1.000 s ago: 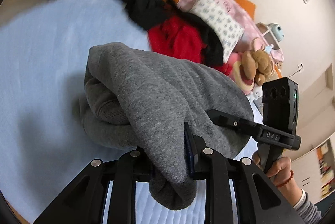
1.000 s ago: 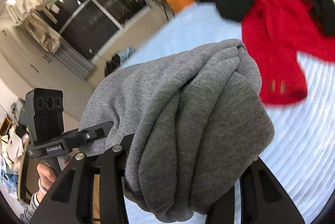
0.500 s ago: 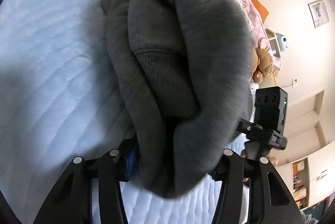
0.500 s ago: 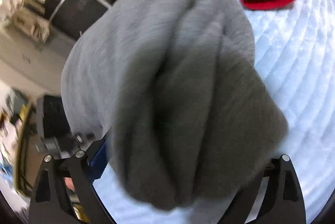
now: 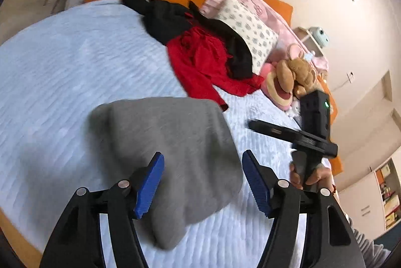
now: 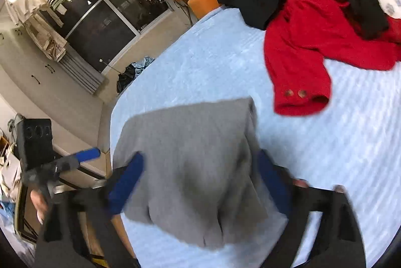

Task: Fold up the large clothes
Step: 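Lower the bundle onto the bed with both grippers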

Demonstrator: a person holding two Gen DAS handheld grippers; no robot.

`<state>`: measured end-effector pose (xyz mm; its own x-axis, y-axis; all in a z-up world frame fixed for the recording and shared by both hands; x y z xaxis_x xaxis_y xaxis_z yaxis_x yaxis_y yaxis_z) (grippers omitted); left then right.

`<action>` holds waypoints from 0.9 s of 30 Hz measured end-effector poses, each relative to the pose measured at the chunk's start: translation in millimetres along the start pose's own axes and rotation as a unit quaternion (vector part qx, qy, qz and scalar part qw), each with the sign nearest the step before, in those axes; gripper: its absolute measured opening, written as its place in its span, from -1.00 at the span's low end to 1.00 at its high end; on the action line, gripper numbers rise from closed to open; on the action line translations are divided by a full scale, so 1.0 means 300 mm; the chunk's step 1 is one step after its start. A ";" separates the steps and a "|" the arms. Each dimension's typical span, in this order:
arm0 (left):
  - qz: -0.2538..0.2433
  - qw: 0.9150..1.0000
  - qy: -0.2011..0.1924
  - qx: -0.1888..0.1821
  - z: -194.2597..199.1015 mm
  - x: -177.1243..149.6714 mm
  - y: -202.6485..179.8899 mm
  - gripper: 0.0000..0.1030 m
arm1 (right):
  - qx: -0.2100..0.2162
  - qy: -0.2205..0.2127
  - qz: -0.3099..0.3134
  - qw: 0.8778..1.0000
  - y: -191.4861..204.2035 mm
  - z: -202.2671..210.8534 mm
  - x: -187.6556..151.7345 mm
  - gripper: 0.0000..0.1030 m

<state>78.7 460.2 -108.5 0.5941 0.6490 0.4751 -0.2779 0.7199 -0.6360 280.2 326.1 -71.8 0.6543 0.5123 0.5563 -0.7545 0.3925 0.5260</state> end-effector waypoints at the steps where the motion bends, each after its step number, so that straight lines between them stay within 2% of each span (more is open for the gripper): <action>1: -0.004 1.000 0.002 0.018 -0.043 0.014 0.000 0.27 | -0.001 0.005 -0.010 1.000 -0.004 -0.040 0.025 0.05; 3: 0.004 0.998 0.013 0.060 -0.123 0.035 0.050 0.19 | -0.008 0.015 -0.019 1.000 -0.036 -0.108 0.029 -0.03; 5: 0.036 0.996 0.030 0.071 -0.164 0.042 0.132 0.07 | -0.009 0.031 -0.029 0.999 -0.068 -0.173 0.022 -0.09; 7: 0.061 0.995 0.037 0.071 -0.194 0.048 0.213 -0.25 | -0.008 0.048 -0.040 0.998 -0.114 -0.232 -0.011 -0.18; 8: 0.072 0.994 0.036 0.068 -0.205 0.052 0.251 -0.35 | -0.012 0.055 -0.040 0.998 -0.132 -0.262 -0.013 -0.18; 10: 0.097 0.994 0.034 0.041 -0.215 0.061 0.302 -0.60 | -0.025 0.064 -0.036 0.997 -0.150 -0.313 -0.035 -0.18; 11: 0.103 0.993 0.033 0.038 -0.217 0.067 0.318 -0.65 | -0.028 0.061 -0.035 0.997 -0.157 -0.330 -0.036 -0.17; 12: 0.104 0.993 0.031 0.041 -0.221 0.070 0.333 -0.82 | -0.029 0.053 -0.038 0.997 -0.160 -0.339 -0.034 -0.17; 14: 0.111 0.993 0.030 0.040 -0.228 0.073 0.354 -0.84 | -0.031 0.049 -0.042 0.997 -0.165 -0.344 -0.026 -0.16; 17: 0.112 0.992 0.032 0.039 -0.195 0.077 0.320 -0.84 | -0.032 0.036 -0.028 0.998 -0.126 -0.273 -0.013 -0.12; 18: 0.107 0.993 0.030 0.039 -0.176 0.078 0.302 -0.64 | -0.026 0.029 -0.021 0.999 -0.109 -0.236 -0.012 -0.07; 19: 0.093 0.995 0.018 0.042 -0.133 0.071 0.260 -0.15 | -0.017 0.017 -0.016 1.000 -0.084 -0.183 -0.019 0.06; 20: 0.075 0.996 0.003 0.045 -0.090 0.060 0.217 0.09 | -0.005 0.006 -0.012 1.000 -0.055 -0.128 -0.035 0.20; 21: 0.051 0.997 -0.014 0.047 -0.042 0.041 0.164 0.46 | 0.001 0.000 -0.010 1.000 -0.035 -0.091 -0.051 0.25; 23: 0.023 0.999 -0.026 0.041 0.013 -0.007 0.091 0.53 | 0.018 -0.013 0.002 1.000 0.023 -0.012 -0.104 0.26; 25: 0.013 1.000 -0.018 0.022 0.033 -0.076 0.035 0.54 | 0.031 -0.017 0.002 0.999 0.063 0.030 -0.178 0.27; 27: 0.006 1.000 -0.001 0.027 0.009 -0.153 0.016 0.54 | 0.043 -0.002 0.001 0.999 0.082 0.023 -0.247 0.23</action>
<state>48.1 434.6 -131.7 0.5885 0.6581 0.4697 -0.3254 0.7245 -0.6076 213.7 292.7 -95.6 0.6528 0.5102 0.5600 -0.7490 0.3239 0.5780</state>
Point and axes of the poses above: each gripper's, at about its wrist camera, not at the fingertips, and z roughly against the way its jaws point, y to its left, x to its top, the point moved 5 cm from there along -z, roughly the way its jaws point, and after that the axes turned 10 degrees about z, right-handed, at the moved point
